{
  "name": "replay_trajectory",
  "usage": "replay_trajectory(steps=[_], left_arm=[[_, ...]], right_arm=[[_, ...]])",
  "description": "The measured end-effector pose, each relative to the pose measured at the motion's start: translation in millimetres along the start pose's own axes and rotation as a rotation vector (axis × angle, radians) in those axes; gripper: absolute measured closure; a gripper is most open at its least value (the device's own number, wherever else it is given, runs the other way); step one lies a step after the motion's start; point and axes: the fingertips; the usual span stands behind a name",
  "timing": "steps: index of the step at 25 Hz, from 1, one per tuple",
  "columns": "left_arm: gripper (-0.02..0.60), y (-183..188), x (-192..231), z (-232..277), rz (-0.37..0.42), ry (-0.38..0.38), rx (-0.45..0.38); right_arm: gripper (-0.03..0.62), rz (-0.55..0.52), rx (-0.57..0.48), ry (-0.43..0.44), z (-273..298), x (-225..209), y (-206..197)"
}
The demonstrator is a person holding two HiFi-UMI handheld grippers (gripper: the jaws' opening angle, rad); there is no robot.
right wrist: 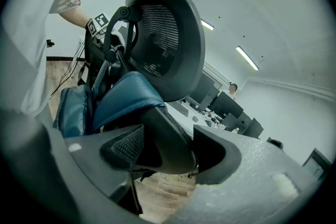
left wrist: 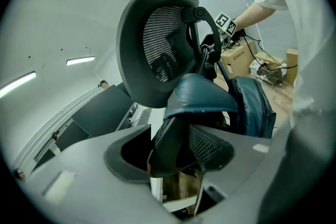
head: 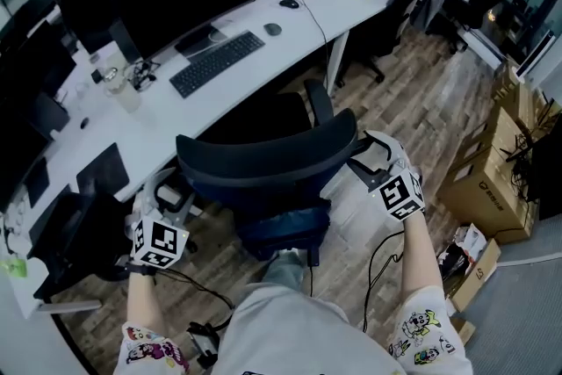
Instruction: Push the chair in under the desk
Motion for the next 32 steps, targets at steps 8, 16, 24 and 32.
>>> replay_trajectory(steps=[8,16,24,32], left_arm=[[0.339,6.9,12.4,19.3,-0.025,0.018,0.017],[0.337,15.8,20.8,35.9,-0.044,0.046,0.033],[0.336,26.4,25.7,53.0,-0.077,0.073,0.059],[0.333,46.7,21.4,70.4,-0.124,0.123,0.113]], right_arm=[[0.304,-0.014,-0.022,0.014,25.2,-23.3,-7.9],[0.304,-0.023,-0.049,0.021,44.4,-41.1,-18.3],[0.303,-0.032,-0.091,0.041,61.8,-60.8,-27.0],[0.304,-0.050,-0.148,0.099,78.3,-86.8,-43.6]])
Point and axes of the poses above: the fingertips, and each gripper's own axes: z forward along the fingers, x to its left, y out of its top, and after that the axes turned 12 degrees about -y, right-handed
